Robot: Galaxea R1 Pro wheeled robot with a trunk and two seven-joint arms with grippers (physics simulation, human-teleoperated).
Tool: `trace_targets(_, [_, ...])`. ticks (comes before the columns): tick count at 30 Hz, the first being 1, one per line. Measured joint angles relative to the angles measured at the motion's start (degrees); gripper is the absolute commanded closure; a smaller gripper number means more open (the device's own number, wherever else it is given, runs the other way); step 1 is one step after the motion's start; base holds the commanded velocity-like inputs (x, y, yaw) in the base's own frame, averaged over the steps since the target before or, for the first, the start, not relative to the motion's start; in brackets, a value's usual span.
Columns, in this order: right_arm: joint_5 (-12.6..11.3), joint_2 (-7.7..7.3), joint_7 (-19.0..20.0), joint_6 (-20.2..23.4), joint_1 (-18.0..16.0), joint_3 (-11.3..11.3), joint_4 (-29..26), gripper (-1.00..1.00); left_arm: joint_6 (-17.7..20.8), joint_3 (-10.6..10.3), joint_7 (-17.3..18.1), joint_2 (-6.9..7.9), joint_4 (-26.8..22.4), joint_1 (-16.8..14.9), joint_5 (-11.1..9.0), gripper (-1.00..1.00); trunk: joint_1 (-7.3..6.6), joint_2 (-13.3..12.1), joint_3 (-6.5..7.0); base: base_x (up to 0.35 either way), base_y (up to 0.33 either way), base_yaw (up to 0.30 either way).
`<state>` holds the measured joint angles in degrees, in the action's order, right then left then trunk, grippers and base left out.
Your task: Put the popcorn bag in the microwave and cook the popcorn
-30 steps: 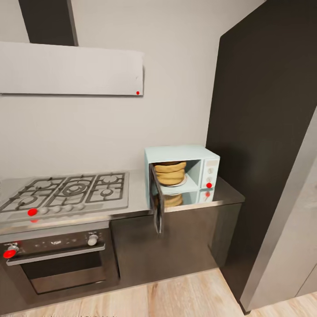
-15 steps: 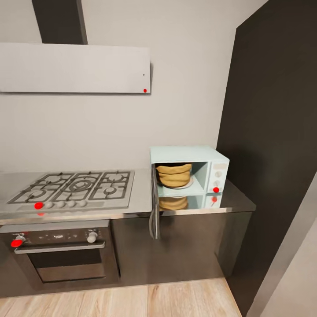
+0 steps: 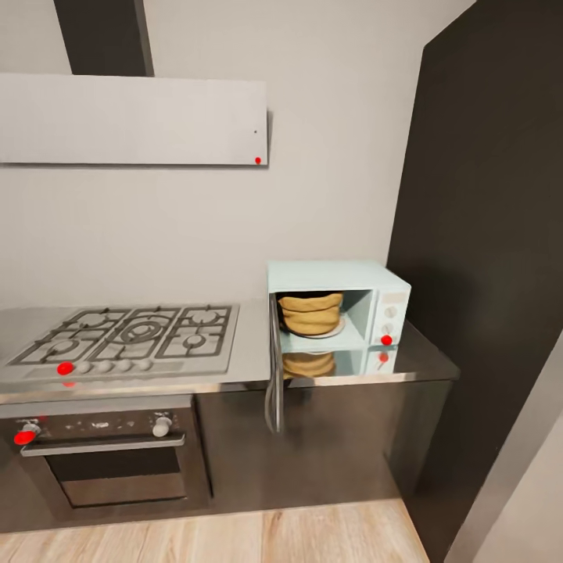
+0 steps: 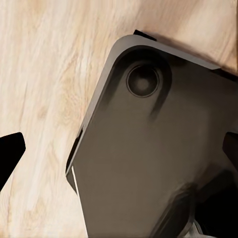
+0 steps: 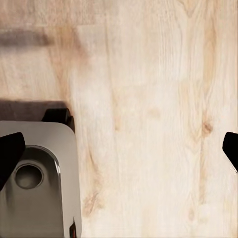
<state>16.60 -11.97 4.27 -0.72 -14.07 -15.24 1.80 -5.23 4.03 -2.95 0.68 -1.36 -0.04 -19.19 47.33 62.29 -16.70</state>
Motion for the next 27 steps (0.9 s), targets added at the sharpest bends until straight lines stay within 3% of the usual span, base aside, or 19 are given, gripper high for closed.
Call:
trace_targets(9, [0.03,-0.21,0.00,0.00,0.00,0.00,0.00,-1.00,0.00,-0.01,-0.02,0.13,0.00,0.01,-0.05,-1.00,0.00,0.00,0.00,0.308,0.000,0.000])
trace_targets(19, [0.03,-0.21,0.00,-0.08,0.00,0.00,0.00,-1.00,0.11,-0.01,-0.20,0.68,-0.88,-0.03,0.18,-1.00,0.03,-0.01,0.00,0.029,0.000,0.000])
trace_targets(22, [0.03,-0.20,0.00,-0.07,0.00,0.00,0.00,-1.00,2.19,-0.11,-0.42,3.03,-8.58,-0.08,0.28,-1.00,0.03,-0.01,0.01,0.000,0.000,0.000])
trace_targets(25, [0.04,-0.14,0.00,-0.08,0.00,0.00,0.00,-1.00,10.59,0.26,-0.30,6.19,-19.60,-0.07,1.01,-1.00,0.03,-0.01,0.02,0.000,0.000,0.000])
trace_targets(27, [0.04,-0.07,0.00,-0.17,0.00,0.00,-0.01,-1.00,18.03,0.32,-0.23,8.27,-30.04,-0.06,1.02,-1.00,0.03,-0.02,0.03,0.000,0.000,0.000])
